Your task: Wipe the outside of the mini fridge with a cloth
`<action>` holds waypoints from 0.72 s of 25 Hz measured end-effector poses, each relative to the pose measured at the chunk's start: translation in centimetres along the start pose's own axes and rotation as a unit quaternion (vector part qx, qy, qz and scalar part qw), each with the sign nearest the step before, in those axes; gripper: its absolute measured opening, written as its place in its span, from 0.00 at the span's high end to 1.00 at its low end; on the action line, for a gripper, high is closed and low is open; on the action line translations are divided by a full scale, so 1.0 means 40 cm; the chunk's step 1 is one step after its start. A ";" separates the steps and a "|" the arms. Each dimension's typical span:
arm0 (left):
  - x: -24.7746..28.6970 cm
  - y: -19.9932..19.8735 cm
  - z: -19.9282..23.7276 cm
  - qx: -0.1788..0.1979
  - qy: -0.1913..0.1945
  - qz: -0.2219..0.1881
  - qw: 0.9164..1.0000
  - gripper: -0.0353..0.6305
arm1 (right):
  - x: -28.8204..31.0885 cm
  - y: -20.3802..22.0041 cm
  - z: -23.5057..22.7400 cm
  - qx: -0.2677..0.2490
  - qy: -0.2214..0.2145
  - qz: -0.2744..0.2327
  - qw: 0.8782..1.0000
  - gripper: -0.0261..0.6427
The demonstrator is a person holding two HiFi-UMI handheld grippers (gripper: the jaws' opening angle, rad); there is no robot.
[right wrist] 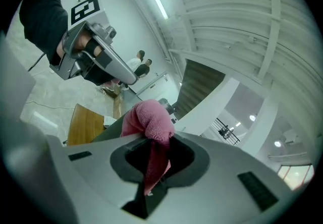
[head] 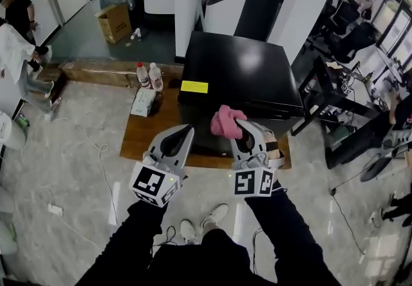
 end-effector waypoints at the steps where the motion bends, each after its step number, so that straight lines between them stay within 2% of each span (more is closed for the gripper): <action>1: -0.009 0.019 0.022 0.004 -0.001 0.000 1.000 0.94 | 0.028 0.002 0.029 -0.008 0.000 -0.002 1.000 0.88; 10: -0.032 0.167 0.143 -0.013 -0.024 0.010 1.000 0.94 | 0.212 0.047 0.209 -0.115 -0.007 -0.010 0.993 0.88; 18: -0.047 0.298 0.164 -0.021 -0.035 0.035 0.999 0.94 | 0.238 0.116 0.308 -0.094 -0.027 -0.016 0.995 0.88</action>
Point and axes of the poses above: the fingertips, and each gripper's own axes: x forward along the fingers, z to its left, y out of its underside, the point moved 4 cm from there along -x, backward along the fingers, and after that the axes turned 13 degrees about -z, right-handed, at the moved point
